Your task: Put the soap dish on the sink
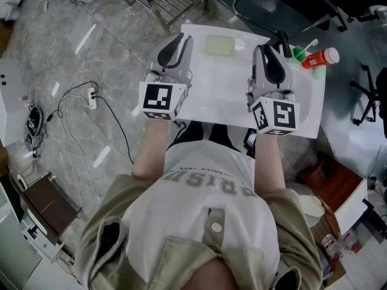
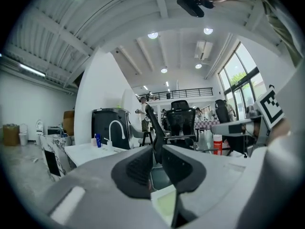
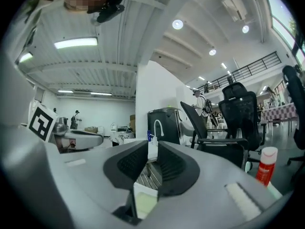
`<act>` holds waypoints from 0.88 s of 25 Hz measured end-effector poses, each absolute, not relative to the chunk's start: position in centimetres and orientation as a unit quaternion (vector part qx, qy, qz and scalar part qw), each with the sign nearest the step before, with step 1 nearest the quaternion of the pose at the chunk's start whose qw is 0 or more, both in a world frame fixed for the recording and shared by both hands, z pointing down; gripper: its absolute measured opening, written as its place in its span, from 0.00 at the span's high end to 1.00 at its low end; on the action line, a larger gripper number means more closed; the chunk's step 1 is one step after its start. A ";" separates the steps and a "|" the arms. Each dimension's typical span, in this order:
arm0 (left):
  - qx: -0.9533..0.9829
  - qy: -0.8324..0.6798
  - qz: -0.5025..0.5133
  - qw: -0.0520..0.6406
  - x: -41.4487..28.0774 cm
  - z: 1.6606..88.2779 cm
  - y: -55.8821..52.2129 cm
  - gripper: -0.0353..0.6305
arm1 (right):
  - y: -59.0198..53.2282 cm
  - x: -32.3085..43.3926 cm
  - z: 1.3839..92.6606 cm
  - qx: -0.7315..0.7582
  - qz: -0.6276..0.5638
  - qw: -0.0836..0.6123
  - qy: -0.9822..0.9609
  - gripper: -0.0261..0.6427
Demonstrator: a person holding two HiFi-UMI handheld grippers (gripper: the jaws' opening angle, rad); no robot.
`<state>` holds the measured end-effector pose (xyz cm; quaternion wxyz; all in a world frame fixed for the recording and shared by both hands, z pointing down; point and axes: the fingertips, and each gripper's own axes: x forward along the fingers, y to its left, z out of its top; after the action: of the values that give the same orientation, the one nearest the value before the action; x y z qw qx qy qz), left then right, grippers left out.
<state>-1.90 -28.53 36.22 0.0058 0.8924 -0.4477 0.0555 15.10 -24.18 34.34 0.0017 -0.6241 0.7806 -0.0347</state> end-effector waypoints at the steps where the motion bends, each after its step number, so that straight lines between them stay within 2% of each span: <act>1: 0.891 -0.451 0.054 -0.002 -2.0 35.9 -28.3 0.85 | -24.0 15.1 34.0 -0.624 -0.027 -0.004 0.781 0.86; 7: 0.886 -0.460 0.052 -0.038 -2.3 34.8 -27.6 0.92 | -22.7 15.3 32.7 -0.639 -0.004 -0.025 0.769 0.95; 22: 0.885 -0.460 0.045 -0.059 -2.2 33.6 -27.0 0.94 | -21.2 16.1 30.7 -0.673 0.034 -0.007 0.739 0.95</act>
<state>-2.16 -26.95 33.62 -0.0591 0.8847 -0.4602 0.0455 16.10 -21.21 30.69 -0.0073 -0.6731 0.7387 0.0344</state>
